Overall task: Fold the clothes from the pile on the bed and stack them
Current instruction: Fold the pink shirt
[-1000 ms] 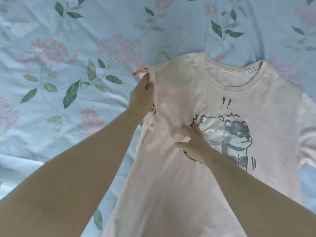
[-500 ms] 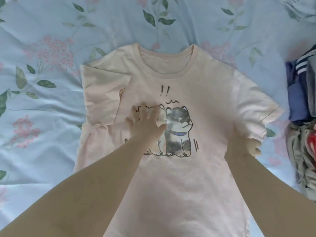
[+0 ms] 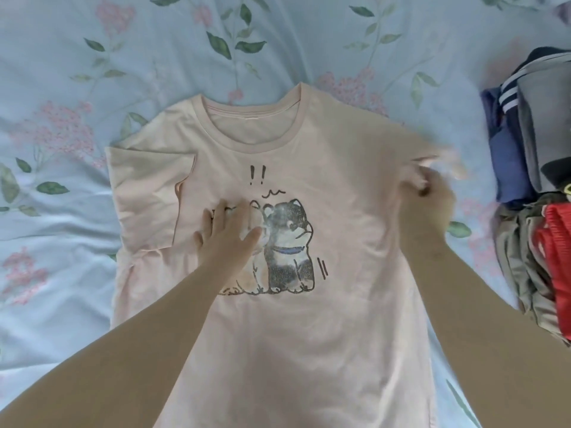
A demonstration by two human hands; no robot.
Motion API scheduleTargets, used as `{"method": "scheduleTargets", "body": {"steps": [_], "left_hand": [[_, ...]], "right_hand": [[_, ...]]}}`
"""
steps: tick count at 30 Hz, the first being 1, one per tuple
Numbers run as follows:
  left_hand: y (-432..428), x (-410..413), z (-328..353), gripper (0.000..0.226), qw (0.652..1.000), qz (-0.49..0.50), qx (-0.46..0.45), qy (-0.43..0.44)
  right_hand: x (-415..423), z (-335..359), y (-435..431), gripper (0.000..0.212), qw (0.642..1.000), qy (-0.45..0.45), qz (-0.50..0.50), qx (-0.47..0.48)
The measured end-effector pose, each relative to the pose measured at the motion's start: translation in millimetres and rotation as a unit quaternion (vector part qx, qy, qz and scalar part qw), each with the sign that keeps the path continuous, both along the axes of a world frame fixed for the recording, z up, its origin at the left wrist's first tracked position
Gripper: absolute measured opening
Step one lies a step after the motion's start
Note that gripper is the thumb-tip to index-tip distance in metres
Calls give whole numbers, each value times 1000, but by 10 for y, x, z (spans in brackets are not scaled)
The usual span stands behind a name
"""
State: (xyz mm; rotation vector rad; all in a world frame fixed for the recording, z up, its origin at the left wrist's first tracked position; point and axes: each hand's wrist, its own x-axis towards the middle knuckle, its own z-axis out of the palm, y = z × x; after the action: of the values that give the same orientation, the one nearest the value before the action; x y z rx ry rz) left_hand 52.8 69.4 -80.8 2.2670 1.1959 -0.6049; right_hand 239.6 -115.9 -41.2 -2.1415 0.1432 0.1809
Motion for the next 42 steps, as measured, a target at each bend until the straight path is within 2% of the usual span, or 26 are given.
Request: {"method": "scheduleTargets", "body": {"steps": [1, 2, 3, 4, 5, 7, 9, 12, 15, 19, 21, 23, 25, 28, 31, 33, 35, 37, 40, 42], "left_hand": [[19, 7, 26, 60, 1000, 23, -4, -16], [37, 19, 54, 59, 998, 49, -8, -37], [47, 46, 95, 57, 995, 78, -16, -58], [44, 86, 147, 56, 991, 107, -24, -73], [25, 139, 200, 55, 988, 130, -25, -82], [-54, 283, 288, 50, 986, 139, 9, -97], [-185, 476, 337, 36, 982, 104, 52, -149], [-469, 843, 343, 22, 976, 8, -1, -217], [-736, 1194, 249, 29, 970, -93, -46, -218], [-976, 1568, 66, 35, 980, -73, -109, -150], [-1088, 1701, 32, 60, 992, -93, -49, -63], [-1189, 1773, 40, 80, 991, -132, 23, 1], [-1272, 1813, 10, 79, 983, -163, 81, 10], [-1277, 1862, -10, 55, 977, -168, 122, -41], [-1123, 1876, 42, 36, 987, -115, 65, -86], [-978, 1837, 96, 26, 989, -28, -7, -142], [-859, 1758, 162, 21, 968, 90, -111, -208], [-716, 1604, 243, 16, 929, 183, -196, -256], [-374, 1230, 377, 9, 886, 263, -235, -301], [-74, 923, 427, 11, 878, 273, -236, -313]], "right_hand": [[-71, 29, 69, 32, 991, 1, 129, -46], [-134, 14, 104, 34, 962, 16, 250, -105], [-201, -21, 126, 36, 928, 50, 329, -164], [-262, -59, 109, 40, 904, 97, 362, -206], [-309, -74, 68, 44, 896, 137, 357, -225], [-339, -114, -53, 44, 922, 155, 289, -205], [-344, -131, -191, 36, 952, 145, 205, -176], [-367, -171, -428, 22, 963, 210, 118, -119], [-438, -215, -674, 22, 947, 288, 133, -54], [-491, -274, -885, 26, 932, 300, 199, -30], [-497, -290, -917, 25, 934, 286, 210, -45], [-506, -296, -922, 23, 940, 267, 208, -46], [-523, -291, -920, 22, 945, 249, 207, -45], [-573, -264, -917, 28, 949, 235, 208, -32], [-655, -214, -912, 35, 951, 219, 219, -16], [-729, -169, -861, 33, 949, 217, 230, -10], [-823, -104, -756, 36, 945, 213, 246, -6], [-964, -7, -599, 45, 938, 214, 273, 10], [-1259, 127, -297, 52, 914, 228, 335, 23], [-1498, 163, -73, 49, 898, 246, 365, 21]]}}
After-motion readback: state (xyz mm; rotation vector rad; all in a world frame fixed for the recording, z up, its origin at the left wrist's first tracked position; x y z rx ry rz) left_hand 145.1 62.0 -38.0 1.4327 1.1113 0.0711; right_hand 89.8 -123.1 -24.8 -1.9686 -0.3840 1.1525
